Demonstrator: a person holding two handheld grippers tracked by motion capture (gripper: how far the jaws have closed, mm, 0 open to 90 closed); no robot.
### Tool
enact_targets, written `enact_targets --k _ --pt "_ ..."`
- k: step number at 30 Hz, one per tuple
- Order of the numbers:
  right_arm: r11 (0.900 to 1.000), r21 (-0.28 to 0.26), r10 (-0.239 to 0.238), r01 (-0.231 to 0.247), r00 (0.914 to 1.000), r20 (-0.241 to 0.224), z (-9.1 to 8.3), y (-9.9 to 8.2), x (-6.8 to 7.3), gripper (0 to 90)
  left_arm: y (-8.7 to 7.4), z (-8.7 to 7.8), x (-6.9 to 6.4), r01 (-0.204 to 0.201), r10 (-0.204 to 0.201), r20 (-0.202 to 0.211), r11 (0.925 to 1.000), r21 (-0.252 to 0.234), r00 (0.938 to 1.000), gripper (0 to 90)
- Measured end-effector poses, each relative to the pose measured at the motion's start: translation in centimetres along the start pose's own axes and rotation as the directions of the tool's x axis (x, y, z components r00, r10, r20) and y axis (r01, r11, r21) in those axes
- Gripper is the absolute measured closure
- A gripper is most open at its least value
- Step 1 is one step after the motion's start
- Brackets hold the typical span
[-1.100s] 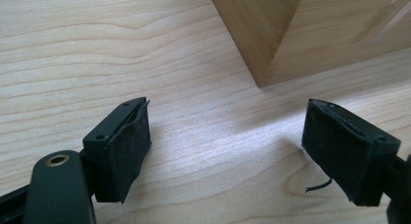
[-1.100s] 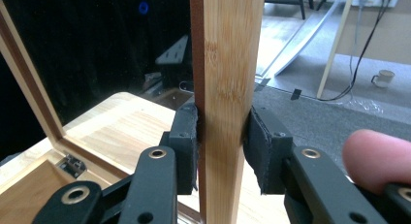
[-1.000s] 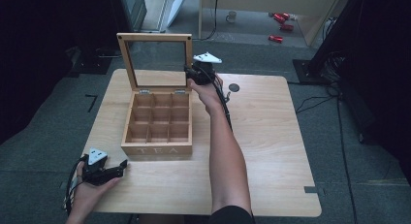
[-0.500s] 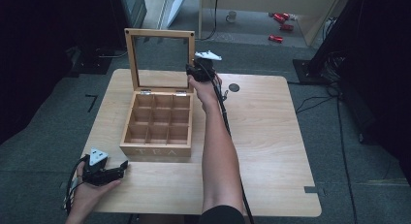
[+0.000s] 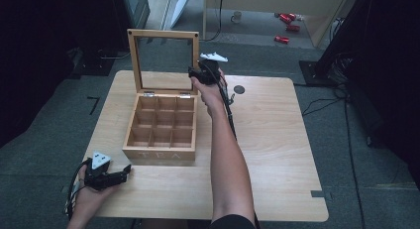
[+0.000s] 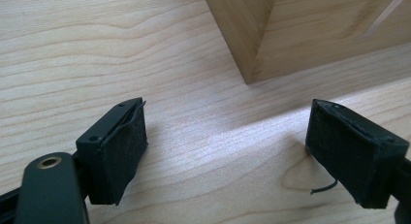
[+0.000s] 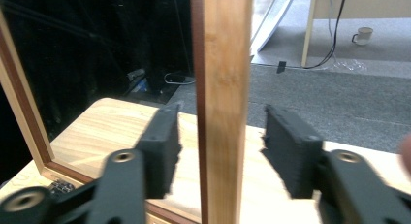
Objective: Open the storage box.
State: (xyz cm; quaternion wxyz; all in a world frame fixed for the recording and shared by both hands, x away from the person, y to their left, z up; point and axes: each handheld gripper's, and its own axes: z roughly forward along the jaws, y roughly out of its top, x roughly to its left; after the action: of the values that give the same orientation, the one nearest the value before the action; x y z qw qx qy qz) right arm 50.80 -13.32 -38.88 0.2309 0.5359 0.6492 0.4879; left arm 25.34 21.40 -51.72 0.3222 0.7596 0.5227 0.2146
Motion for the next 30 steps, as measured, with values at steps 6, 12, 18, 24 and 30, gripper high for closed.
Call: enact_targets --k 6,12,18,24,30 --pt "0.9998 0.009 -0.015 0.015 0.9998 -0.014 -1.5 -0.5 0.0 31.6 0.0 0.0 0.0 -0.001 0.001 0.007 1.0 0.0 1.0 14.0" --pt "0.9968 0.029 -0.074 0.075 0.9972 -0.005 -3.5 -1.7 0.0 16.9 0.0 0.0 0.0 -0.008 0.008 0.018 0.9999 0.008 0.9998 11.4" --pt "0.9986 0.03 -0.043 0.043 0.9991 0.005 -5.8 -2.9 -0.9 12.4 0.0 0.0 0.0 -0.007 0.007 0.028 0.9999 0.012 0.9996 8.1" --pt "0.9965 0.034 -0.077 0.077 0.997 0.0 -8.1 -4.3 -1.6 9.7 0.0 0.1 -0.1 -0.01 0.01 0.033 0.9998 0.019 0.9994 4.1" --pt "0.9972 0.035 -0.066 0.066 0.9977 0.01 -9.9 -5.5 -2.9 9.4 0.0 0.1 -0.2 -0.015 0.014 0.028 0.9996 0.024 0.9995 2.7"
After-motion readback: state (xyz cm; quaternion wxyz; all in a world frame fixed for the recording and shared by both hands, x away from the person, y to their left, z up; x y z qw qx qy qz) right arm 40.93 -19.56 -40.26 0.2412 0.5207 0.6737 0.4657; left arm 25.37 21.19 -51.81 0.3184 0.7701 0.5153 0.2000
